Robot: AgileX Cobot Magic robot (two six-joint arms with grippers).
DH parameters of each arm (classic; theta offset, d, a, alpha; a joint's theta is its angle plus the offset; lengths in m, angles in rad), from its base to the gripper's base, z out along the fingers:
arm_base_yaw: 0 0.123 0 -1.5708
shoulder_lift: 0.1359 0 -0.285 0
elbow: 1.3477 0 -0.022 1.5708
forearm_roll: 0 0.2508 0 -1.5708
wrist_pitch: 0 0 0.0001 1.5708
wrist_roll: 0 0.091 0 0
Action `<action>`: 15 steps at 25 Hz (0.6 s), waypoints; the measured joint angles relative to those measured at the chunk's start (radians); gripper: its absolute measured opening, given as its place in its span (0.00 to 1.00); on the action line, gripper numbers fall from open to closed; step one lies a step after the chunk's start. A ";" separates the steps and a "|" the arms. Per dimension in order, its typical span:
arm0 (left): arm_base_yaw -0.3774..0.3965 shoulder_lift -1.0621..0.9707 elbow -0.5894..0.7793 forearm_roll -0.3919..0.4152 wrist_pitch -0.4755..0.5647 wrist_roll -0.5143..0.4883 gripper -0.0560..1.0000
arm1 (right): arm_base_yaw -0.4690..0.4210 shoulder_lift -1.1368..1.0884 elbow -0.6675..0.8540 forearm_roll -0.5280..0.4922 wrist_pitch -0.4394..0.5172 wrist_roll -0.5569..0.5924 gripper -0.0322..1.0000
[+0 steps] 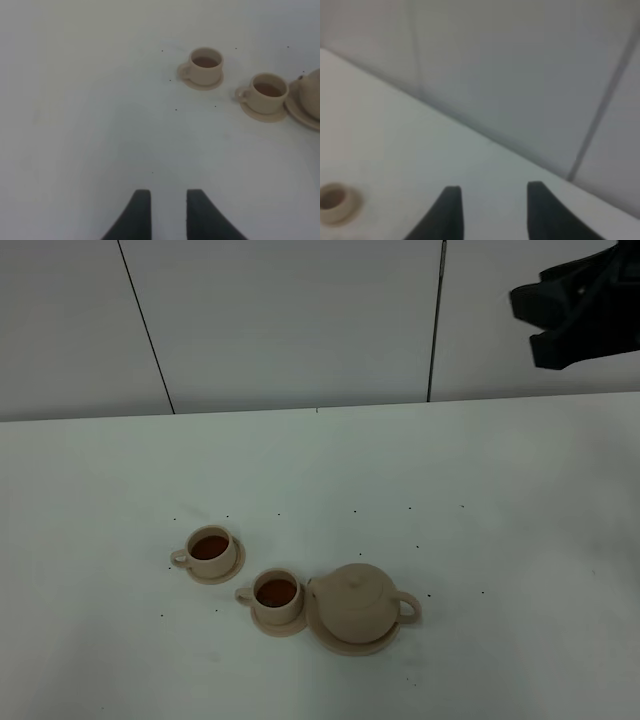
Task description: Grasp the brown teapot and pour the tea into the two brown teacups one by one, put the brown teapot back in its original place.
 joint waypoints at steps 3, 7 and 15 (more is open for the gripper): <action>0.000 0.000 0.000 0.000 0.000 0.000 0.28 | -0.062 -0.042 0.000 0.008 -0.006 -0.010 0.32; 0.000 0.000 0.000 0.000 0.000 0.000 0.28 | -0.126 -0.073 0.000 0.038 0.005 -0.014 0.31; 0.000 0.000 0.000 0.000 0.000 0.000 0.28 | -0.189 -0.148 0.055 0.134 0.004 -0.108 0.28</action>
